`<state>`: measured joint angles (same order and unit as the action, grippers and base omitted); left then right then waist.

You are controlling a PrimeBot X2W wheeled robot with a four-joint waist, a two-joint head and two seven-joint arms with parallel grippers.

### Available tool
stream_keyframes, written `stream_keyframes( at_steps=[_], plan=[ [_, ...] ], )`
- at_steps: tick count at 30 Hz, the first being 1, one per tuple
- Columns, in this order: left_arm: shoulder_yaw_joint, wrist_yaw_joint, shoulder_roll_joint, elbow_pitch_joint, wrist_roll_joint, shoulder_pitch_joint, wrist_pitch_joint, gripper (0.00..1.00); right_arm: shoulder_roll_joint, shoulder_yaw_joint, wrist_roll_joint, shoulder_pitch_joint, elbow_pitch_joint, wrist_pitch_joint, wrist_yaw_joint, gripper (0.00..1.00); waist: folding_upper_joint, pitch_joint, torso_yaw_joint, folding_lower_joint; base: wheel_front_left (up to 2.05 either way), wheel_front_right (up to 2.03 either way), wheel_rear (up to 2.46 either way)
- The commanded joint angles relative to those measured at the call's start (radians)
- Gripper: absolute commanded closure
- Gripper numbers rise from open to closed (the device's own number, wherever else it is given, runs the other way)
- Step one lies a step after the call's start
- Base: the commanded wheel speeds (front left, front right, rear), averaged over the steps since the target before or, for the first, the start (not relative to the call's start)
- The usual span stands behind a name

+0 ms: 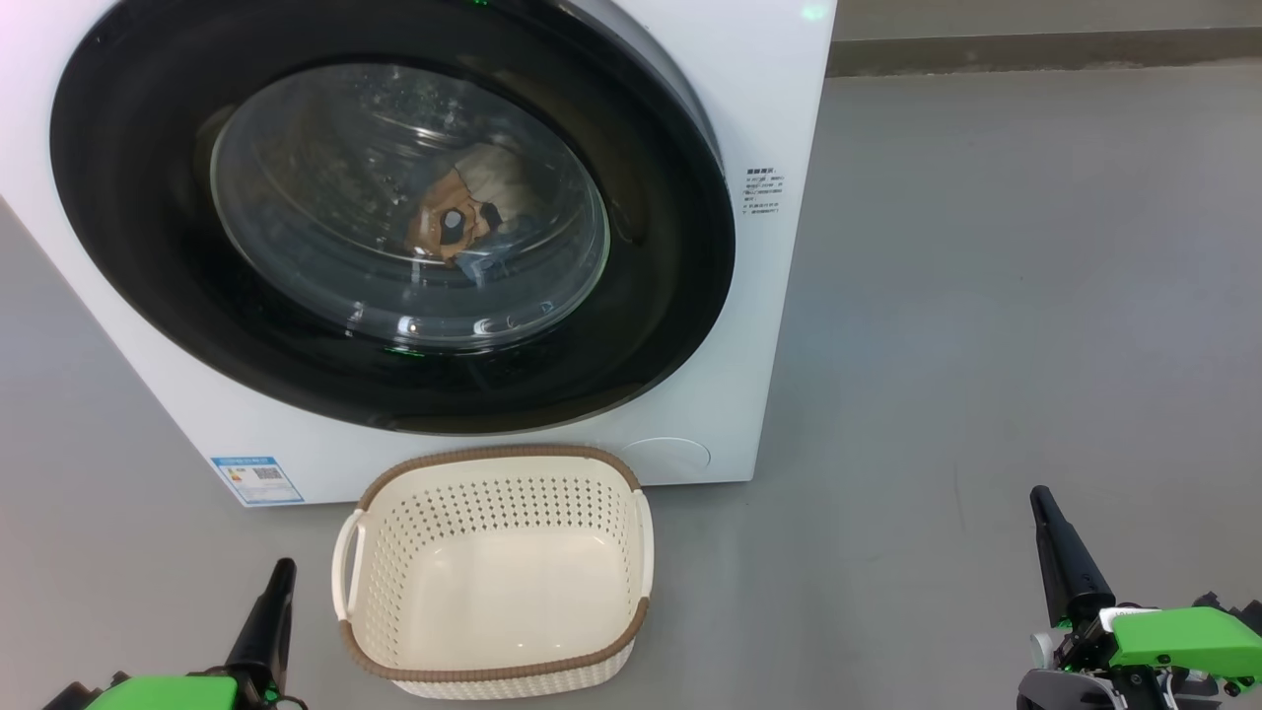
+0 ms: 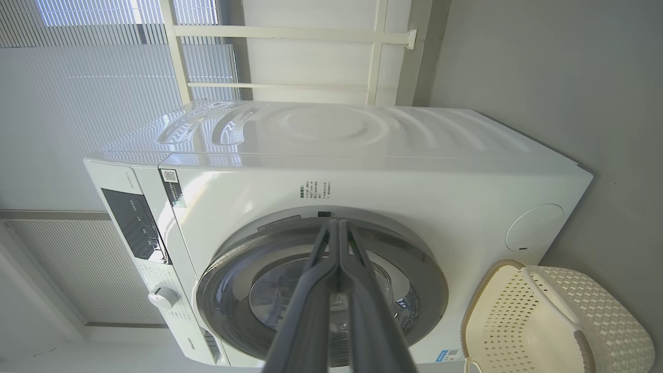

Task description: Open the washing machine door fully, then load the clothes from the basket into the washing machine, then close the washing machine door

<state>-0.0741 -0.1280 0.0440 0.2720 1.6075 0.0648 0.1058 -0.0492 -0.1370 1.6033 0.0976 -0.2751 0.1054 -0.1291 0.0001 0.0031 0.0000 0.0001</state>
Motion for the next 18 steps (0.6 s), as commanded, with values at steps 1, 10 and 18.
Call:
stream_keyframes(
  at_steps=[1, 10, 18],
  plan=[
    [-0.035, -0.003, 0.010, -0.027, 0.005, 0.043, 0.004, 1.00, -0.002, 0.024, 0.006, 0.010, 0.030, 0.008, -0.002, 1.00, -0.0001, 0.000, 0.000, 0.0000, 0.00, 0.00, 0.00],
    [-0.036, -0.003, 0.009, -0.027, 0.004, 0.043, 0.005, 1.00, -0.002, 0.023, 0.005, 0.010, 0.030, 0.008, -0.002, 1.00, -0.0001, 0.000, 0.000, 0.0000, 0.00, 0.00, 0.00],
    [-0.037, -0.003, 0.009, -0.027, 0.004, 0.043, 0.005, 1.00, -0.002, 0.023, 0.005, 0.010, 0.030, 0.008, -0.002, 1.00, -0.0001, 0.000, 0.000, 0.0000, 0.00, 0.00, 0.00]
  ],
)
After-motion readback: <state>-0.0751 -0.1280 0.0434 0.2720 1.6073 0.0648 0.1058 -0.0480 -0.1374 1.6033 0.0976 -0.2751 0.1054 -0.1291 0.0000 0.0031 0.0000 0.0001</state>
